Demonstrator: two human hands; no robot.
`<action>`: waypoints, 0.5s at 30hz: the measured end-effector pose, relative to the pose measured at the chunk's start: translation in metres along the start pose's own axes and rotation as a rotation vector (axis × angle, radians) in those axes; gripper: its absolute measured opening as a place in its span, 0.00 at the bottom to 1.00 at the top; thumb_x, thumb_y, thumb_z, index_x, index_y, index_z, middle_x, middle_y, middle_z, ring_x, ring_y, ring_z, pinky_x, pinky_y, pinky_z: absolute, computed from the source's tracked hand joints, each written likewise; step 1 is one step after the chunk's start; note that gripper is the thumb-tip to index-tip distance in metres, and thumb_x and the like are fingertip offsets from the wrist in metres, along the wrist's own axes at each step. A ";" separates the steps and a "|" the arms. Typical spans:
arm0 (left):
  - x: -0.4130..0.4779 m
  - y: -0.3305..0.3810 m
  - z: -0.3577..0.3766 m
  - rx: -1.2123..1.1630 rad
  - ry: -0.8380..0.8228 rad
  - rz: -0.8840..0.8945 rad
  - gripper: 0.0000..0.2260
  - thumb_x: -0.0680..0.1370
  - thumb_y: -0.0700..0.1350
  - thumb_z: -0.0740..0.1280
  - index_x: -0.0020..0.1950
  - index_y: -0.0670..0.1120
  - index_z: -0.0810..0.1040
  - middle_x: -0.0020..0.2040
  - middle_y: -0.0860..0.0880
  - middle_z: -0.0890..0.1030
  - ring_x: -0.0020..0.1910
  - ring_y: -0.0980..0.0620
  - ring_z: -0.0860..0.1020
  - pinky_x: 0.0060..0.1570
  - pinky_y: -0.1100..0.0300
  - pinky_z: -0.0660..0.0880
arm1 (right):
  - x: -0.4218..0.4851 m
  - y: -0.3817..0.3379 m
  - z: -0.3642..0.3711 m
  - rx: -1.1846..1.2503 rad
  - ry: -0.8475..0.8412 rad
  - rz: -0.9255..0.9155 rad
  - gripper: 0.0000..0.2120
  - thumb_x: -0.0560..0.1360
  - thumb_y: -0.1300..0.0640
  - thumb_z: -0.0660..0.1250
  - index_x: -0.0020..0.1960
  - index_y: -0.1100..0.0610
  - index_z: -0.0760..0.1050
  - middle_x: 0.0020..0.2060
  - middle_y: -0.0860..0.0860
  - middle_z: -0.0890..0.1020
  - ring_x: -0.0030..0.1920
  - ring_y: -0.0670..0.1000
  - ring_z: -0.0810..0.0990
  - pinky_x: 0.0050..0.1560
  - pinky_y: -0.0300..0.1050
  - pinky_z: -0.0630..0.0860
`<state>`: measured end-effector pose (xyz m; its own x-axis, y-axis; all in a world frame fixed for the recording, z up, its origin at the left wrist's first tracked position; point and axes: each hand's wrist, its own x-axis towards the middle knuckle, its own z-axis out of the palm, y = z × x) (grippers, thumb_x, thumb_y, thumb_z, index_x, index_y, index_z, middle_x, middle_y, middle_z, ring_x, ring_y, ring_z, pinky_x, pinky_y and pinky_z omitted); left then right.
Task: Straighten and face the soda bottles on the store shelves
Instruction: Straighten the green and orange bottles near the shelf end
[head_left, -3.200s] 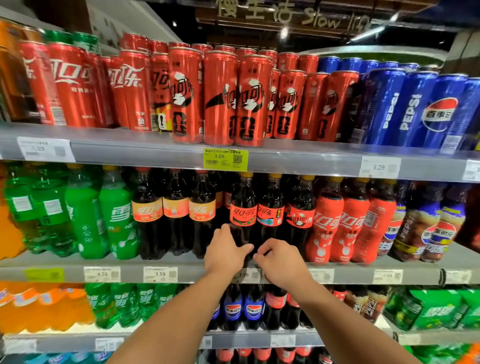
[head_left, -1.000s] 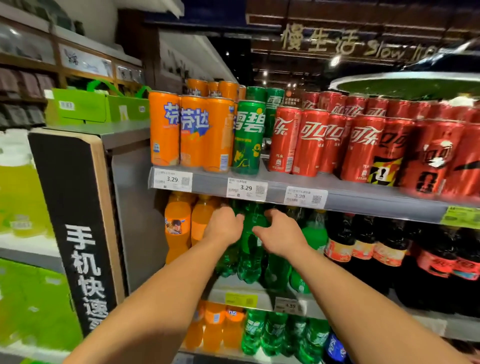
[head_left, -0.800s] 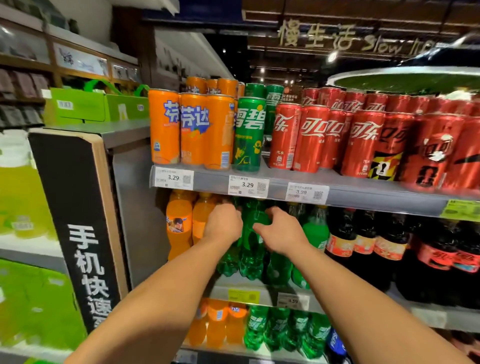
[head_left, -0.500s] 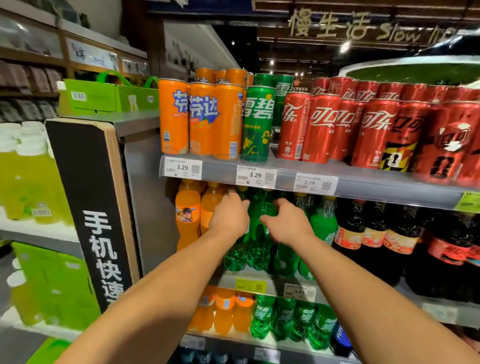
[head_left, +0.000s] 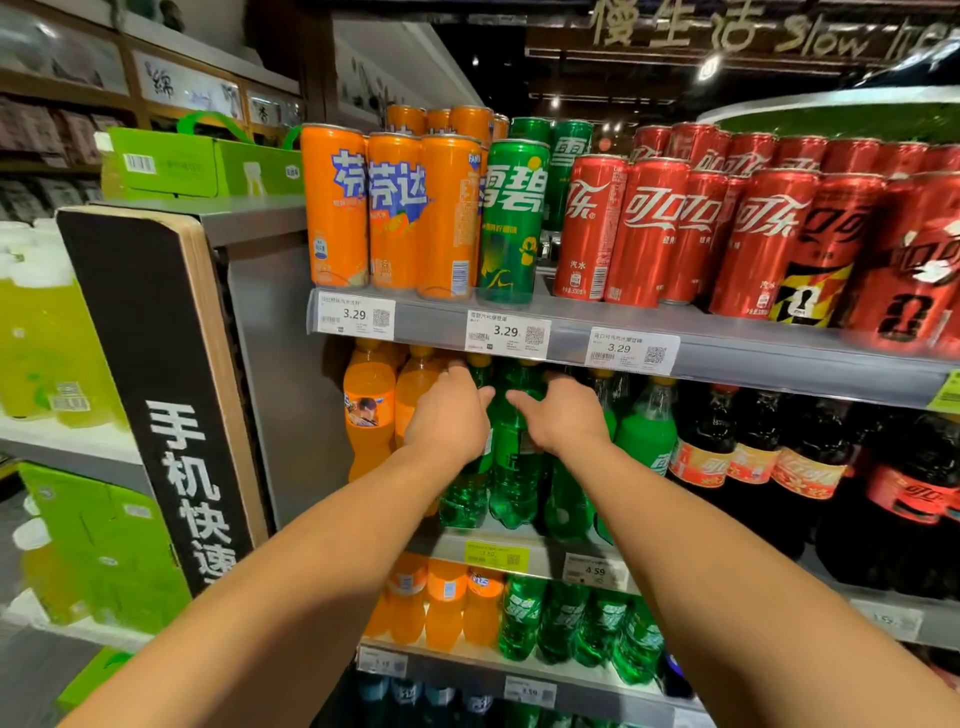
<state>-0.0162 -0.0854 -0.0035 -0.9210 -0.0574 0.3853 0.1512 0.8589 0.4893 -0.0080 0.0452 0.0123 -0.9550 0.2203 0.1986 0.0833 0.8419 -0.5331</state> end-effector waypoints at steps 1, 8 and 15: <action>-0.001 -0.001 -0.001 -0.002 -0.004 0.003 0.16 0.82 0.52 0.59 0.59 0.39 0.68 0.55 0.40 0.78 0.54 0.38 0.78 0.42 0.52 0.69 | 0.000 -0.001 0.000 -0.004 -0.003 -0.002 0.26 0.76 0.38 0.65 0.55 0.62 0.76 0.50 0.59 0.82 0.52 0.60 0.81 0.42 0.44 0.70; -0.007 -0.007 -0.009 -0.017 -0.008 0.036 0.15 0.82 0.52 0.59 0.57 0.40 0.68 0.52 0.39 0.78 0.51 0.37 0.77 0.39 0.52 0.67 | -0.008 -0.003 -0.008 -0.039 -0.053 -0.034 0.22 0.80 0.43 0.62 0.55 0.63 0.73 0.54 0.62 0.80 0.54 0.62 0.79 0.44 0.46 0.69; -0.008 -0.007 -0.010 -0.047 -0.010 0.046 0.16 0.82 0.53 0.59 0.58 0.40 0.68 0.51 0.39 0.78 0.51 0.36 0.77 0.40 0.51 0.68 | -0.009 0.003 -0.018 -0.045 -0.102 -0.023 0.19 0.80 0.44 0.62 0.53 0.61 0.70 0.52 0.61 0.80 0.49 0.61 0.79 0.44 0.47 0.71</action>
<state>-0.0068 -0.0962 -0.0022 -0.9164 -0.0131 0.4000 0.2098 0.8354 0.5080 0.0057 0.0547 0.0240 -0.9807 0.1512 0.1243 0.0715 0.8679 -0.4915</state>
